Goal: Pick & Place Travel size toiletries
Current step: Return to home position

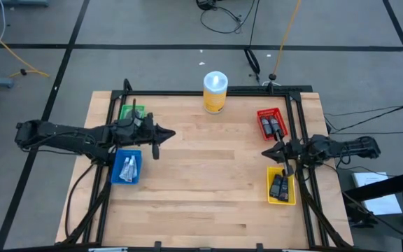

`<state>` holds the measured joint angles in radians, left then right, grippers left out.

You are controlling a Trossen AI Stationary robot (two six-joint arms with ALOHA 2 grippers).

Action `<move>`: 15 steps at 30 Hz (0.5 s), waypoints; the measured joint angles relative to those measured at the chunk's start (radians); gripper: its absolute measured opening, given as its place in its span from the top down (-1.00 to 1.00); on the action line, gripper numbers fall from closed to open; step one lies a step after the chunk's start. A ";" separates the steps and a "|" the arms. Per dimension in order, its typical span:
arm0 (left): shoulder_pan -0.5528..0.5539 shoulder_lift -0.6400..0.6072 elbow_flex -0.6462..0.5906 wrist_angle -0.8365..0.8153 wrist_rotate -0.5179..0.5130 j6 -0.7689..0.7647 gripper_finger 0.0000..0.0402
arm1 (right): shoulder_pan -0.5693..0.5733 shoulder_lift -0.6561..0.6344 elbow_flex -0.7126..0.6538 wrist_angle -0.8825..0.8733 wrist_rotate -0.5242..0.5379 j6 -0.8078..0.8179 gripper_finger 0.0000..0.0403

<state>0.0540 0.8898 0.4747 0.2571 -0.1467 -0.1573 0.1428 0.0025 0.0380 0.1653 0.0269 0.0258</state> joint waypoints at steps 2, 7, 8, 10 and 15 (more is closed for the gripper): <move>0.000 0.000 0.000 -0.008 0.000 0.001 0.91 | -0.022 0.000 -0.003 -0.031 0.002 0.027 1.00; 0.000 0.000 0.000 -0.022 0.000 0.008 0.87 | -0.094 0.001 -0.022 -0.080 0.002 0.061 1.00; 0.000 0.000 0.000 -0.023 0.000 0.007 0.88 | -0.112 0.001 -0.022 -0.089 -0.001 0.064 1.00; 0.000 0.000 0.000 -0.023 0.000 0.006 0.89 | -0.142 0.000 -0.022 -0.080 -0.021 0.070 1.00; -0.004 0.000 0.000 -0.023 0.018 0.013 0.98 | -0.179 0.002 -0.023 -0.121 -0.120 0.078 1.00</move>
<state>0.0502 0.8898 0.4744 0.2344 -0.1283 -0.1445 -0.0363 0.0046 0.0154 0.0444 -0.0931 0.1038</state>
